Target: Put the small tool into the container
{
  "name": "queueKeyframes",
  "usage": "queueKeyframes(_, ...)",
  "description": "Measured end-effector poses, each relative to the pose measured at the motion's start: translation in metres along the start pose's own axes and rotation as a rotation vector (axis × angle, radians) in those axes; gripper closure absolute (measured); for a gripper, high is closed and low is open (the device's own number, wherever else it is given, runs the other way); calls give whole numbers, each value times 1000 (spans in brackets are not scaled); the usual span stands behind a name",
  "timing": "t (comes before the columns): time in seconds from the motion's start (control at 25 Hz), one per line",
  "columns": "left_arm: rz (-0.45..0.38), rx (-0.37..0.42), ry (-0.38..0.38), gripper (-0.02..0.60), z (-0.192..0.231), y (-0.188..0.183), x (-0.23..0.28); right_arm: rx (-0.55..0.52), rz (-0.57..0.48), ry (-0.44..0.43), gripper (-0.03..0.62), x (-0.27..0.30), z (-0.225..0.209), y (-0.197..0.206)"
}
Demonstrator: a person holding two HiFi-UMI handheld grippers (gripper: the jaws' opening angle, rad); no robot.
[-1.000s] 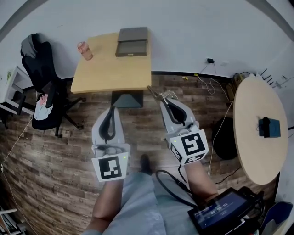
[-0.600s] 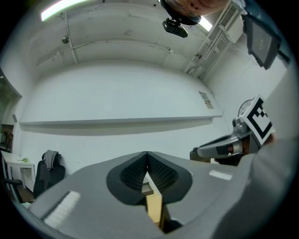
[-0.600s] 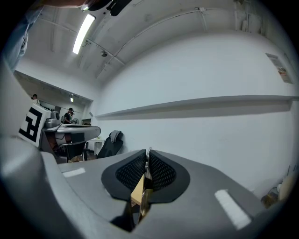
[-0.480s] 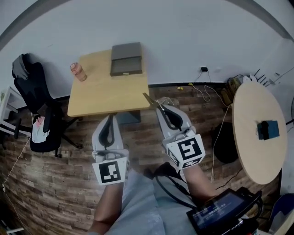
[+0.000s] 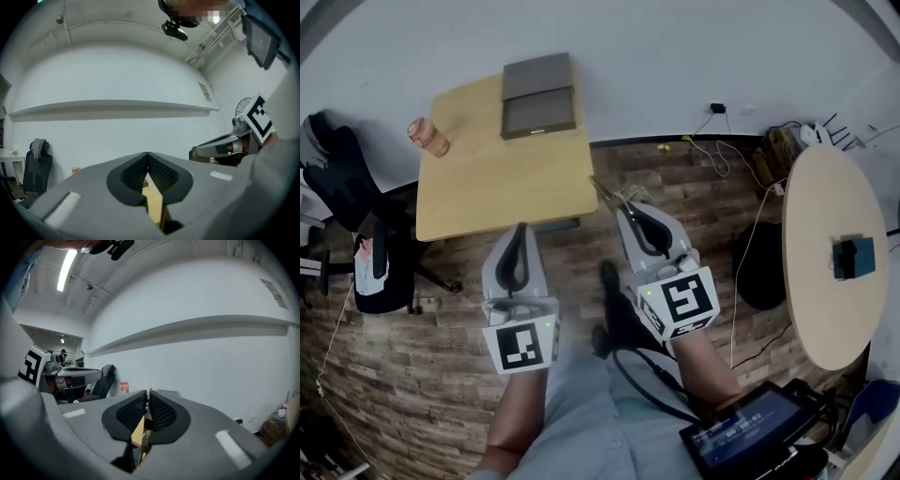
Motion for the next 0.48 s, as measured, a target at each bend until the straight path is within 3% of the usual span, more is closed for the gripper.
queueKeyframes(0.48, 29, 40, -47, 572, 21, -9, 144, 27, -16, -53, 571, 129, -99, -12)
Point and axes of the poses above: the fingertips, and each gripper's own axes: x forward along the fingers, z to its left, y out of its underside, the point moved 9 cm from there along -x, backward along the fingers, and after that the axes turned 7 degrees about -x, right-handed, at the moved point
